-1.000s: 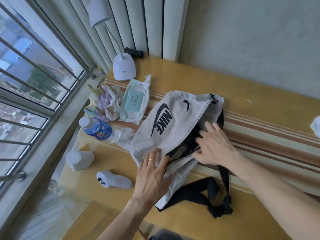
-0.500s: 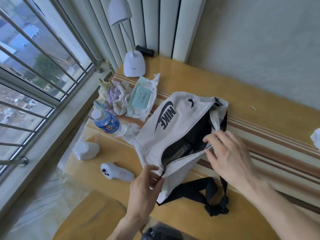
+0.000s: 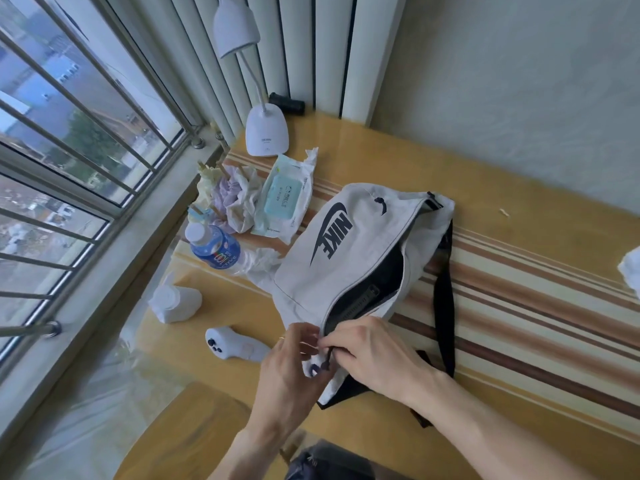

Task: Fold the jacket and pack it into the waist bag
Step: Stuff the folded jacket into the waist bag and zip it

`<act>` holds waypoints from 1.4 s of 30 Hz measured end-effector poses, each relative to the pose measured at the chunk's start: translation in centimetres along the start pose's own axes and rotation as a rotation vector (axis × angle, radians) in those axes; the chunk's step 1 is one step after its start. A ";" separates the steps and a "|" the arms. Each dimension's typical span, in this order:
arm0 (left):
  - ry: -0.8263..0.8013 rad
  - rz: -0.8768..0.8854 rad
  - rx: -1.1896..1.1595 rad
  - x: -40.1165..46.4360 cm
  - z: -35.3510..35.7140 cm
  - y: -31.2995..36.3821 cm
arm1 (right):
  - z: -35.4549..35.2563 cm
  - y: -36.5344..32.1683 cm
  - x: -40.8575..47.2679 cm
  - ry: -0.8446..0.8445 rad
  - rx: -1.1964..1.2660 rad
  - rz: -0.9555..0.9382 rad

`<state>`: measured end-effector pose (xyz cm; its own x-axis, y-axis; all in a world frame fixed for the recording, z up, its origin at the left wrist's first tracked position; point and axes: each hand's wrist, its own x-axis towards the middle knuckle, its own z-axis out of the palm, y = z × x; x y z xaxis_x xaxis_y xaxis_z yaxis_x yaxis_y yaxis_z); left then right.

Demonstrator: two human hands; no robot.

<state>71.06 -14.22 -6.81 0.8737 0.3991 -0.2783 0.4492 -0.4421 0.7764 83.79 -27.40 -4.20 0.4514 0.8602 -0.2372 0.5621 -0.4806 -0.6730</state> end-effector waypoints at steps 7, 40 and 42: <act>0.068 -0.035 0.039 0.6 1.6 -0.8 | -4.5 2.1 0.5 0.028 0.094 0.200; -0.306 -0.042 0.379 3.2 3.7 -0.4 | -1.2 7.3 0.3 0.015 0.049 0.606; -0.420 -0.006 0.481 2.6 3.6 -0.3 | -0.3 7.2 -0.7 -0.064 0.033 0.633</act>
<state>73.90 -15.90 -9.80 0.8257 0.0967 -0.5558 0.4027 -0.7910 0.4607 87.73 -31.55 -8.66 0.6465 0.4201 -0.6368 0.1775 -0.8946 -0.4100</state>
